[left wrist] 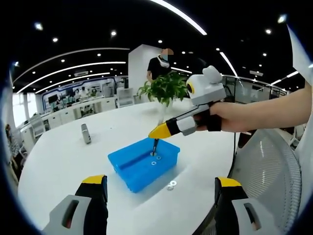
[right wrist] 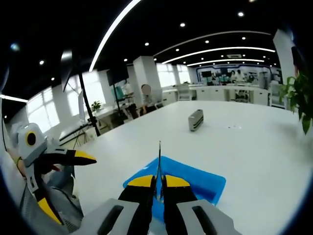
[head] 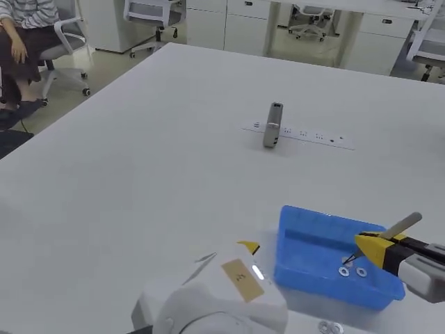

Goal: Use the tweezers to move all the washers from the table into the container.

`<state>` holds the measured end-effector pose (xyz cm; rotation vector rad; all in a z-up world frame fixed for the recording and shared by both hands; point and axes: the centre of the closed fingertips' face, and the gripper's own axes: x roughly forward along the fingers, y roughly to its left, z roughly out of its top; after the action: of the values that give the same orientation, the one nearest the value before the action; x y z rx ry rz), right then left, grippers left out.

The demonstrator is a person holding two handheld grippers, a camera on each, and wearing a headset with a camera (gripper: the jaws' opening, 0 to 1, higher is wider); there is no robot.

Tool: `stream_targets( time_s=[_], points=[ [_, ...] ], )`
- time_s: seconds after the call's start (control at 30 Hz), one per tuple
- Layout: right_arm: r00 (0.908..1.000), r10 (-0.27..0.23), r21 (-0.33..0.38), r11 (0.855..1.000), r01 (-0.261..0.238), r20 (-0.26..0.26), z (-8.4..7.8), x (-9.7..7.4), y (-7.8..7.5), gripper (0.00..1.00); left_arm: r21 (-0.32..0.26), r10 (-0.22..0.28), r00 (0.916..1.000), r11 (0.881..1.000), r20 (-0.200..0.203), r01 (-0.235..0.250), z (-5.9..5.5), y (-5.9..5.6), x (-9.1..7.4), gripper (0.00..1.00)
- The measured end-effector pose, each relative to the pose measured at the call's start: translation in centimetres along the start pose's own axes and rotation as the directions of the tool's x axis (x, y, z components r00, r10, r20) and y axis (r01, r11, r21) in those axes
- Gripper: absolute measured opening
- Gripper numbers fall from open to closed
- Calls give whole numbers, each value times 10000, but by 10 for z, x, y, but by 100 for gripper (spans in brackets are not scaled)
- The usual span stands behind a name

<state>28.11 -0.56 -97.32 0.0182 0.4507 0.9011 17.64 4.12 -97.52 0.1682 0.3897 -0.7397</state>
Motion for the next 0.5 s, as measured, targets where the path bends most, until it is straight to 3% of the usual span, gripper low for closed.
stream_targets(
  time_s=[0.5],
  points=[
    [9978, 62, -208, 9998, -76, -655, -13, 24, -14, 3, -61, 20, 10000, 10000, 32, -20, 0, 0, -1, 92]
  ],
)
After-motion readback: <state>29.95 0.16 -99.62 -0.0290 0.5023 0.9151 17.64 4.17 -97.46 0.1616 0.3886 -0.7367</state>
